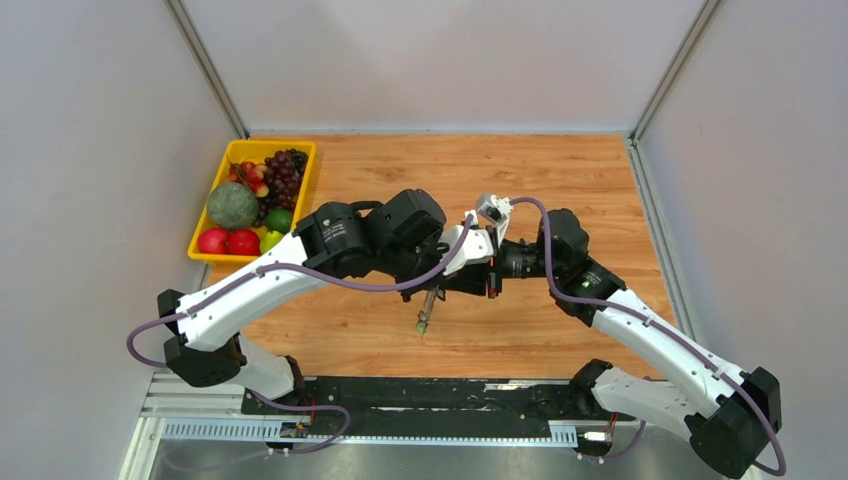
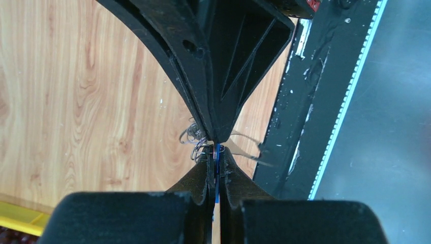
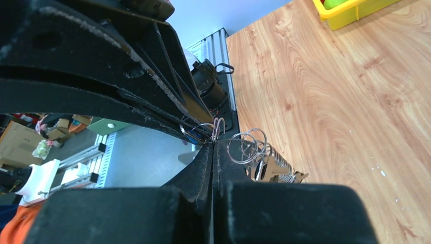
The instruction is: Remove the keys from the keyring
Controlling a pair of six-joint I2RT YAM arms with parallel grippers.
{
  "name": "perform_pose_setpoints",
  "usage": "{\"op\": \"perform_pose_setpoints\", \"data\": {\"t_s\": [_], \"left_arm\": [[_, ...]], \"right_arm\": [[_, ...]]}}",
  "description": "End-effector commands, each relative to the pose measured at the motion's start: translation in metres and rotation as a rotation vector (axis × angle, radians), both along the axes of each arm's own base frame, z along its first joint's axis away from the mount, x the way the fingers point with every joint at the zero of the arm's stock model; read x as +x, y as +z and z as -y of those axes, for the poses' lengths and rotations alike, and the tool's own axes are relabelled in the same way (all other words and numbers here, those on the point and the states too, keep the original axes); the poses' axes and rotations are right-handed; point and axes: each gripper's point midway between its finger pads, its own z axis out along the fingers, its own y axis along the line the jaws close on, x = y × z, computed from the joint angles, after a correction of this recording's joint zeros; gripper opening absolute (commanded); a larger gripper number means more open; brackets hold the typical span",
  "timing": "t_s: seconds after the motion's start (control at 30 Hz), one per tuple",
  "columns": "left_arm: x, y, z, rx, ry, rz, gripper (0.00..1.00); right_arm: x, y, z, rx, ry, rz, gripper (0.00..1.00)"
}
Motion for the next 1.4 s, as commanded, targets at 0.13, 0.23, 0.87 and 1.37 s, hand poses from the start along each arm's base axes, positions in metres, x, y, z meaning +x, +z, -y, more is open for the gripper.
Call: {"op": "perform_pose_setpoints", "data": {"t_s": [0.13,0.23,0.87,1.37], "left_arm": [[0.002,0.001,0.006,0.021,-0.057,0.086,0.00],[0.000,0.007,0.003,0.003,-0.064,0.098,0.00],[-0.025,0.003,-0.011,0.010,-0.308,0.146,0.00],[0.042,0.003,-0.049,0.297,-0.468,0.660,0.00]], "right_arm": [[-0.001,0.034,0.000,0.108,0.007,0.047,0.21],[0.002,0.032,0.008,0.113,-0.020,0.127,0.37],[0.011,0.019,0.040,0.143,-0.161,0.808,0.60],[0.027,0.013,0.021,0.188,-0.144,0.788,0.55]]}}
